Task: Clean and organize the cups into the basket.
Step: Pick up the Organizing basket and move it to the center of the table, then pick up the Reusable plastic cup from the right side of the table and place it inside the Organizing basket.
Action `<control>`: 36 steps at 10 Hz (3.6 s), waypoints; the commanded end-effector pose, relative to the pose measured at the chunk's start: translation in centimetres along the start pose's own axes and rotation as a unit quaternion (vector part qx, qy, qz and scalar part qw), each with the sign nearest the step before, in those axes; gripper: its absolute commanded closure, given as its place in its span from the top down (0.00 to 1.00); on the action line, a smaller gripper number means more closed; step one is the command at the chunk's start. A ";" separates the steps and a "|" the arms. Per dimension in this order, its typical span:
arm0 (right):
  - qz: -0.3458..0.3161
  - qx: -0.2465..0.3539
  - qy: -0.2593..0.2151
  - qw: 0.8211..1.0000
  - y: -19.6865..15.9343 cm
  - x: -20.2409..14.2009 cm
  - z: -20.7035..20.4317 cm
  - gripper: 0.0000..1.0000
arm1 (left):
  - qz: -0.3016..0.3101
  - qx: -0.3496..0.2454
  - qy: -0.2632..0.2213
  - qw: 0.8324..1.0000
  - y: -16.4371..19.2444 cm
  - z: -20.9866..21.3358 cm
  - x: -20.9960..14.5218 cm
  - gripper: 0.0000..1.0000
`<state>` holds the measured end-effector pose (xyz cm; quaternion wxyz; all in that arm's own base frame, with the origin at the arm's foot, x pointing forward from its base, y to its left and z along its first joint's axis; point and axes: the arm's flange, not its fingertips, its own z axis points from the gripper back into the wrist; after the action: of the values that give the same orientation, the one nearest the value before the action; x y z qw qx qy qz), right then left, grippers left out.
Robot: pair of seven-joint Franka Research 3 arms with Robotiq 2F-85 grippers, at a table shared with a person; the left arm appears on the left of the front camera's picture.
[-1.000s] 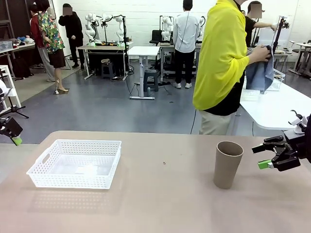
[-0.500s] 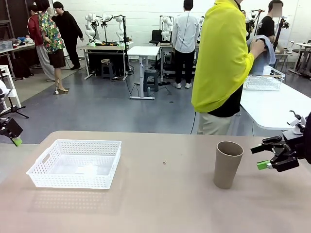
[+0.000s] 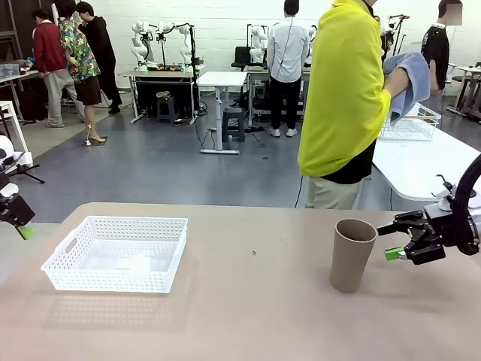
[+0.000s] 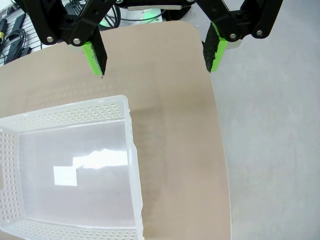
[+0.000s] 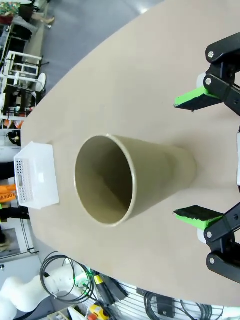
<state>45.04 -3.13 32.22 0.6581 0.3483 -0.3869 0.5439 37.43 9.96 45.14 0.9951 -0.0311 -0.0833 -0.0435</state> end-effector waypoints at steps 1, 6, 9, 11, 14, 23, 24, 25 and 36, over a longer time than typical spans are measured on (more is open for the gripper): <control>0.010 0.004 -0.008 1.000 -1.8 -0.8 -1.7 1.00 | -0.015 -0.007 0.011 1.000 -0.1 -0.3 0.7 1.00; -0.001 0.085 -0.007 0.996 -2.7 -2.2 -4.9 1.00 | -0.015 0.000 0.017 1.000 -1.0 -0.8 1.4 1.00; -0.001 0.102 -0.009 0.995 -2.6 -2.3 -5.2 1.00 | -0.011 0.000 0.022 1.000 -1.0 -1.1 1.7 1.00; 0.005 0.123 -0.011 0.992 -2.5 -2.1 -6.3 1.00 | -0.008 0.000 0.028 1.000 -1.1 -1.4 2.0 1.00; 0.013 0.137 0.000 0.990 -2.2 -1.7 -8.2 1.00 | -0.007 -0.003 0.036 0.999 -1.2 -1.8 2.6 1.00; 0.024 0.121 0.006 0.992 -2.8 -2.1 -10.6 1.00 | -0.012 -0.010 0.066 0.998 -2.2 -5.0 4.4 1.00; 0.026 0.121 0.005 0.992 -2.8 -2.1 -10.6 1.00 | -0.006 -0.004 0.062 0.998 -2.3 -5.4 4.7 1.00; 0.028 0.121 0.003 0.992 -2.7 -2.2 -10.6 1.00 | 0.000 -0.001 0.061 0.998 -2.4 -5.8 4.9 1.00; 0.031 0.124 -0.002 0.992 -2.8 -2.4 -10.6 1.00 | 0.058 -0.013 0.030 0.998 -3.1 -8.5 8.5 1.00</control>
<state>48.37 4.42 25.49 0.5979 0.4208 -0.3125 0.6064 45.74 6.12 38.63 0.9978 -0.0460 -0.0469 -0.0046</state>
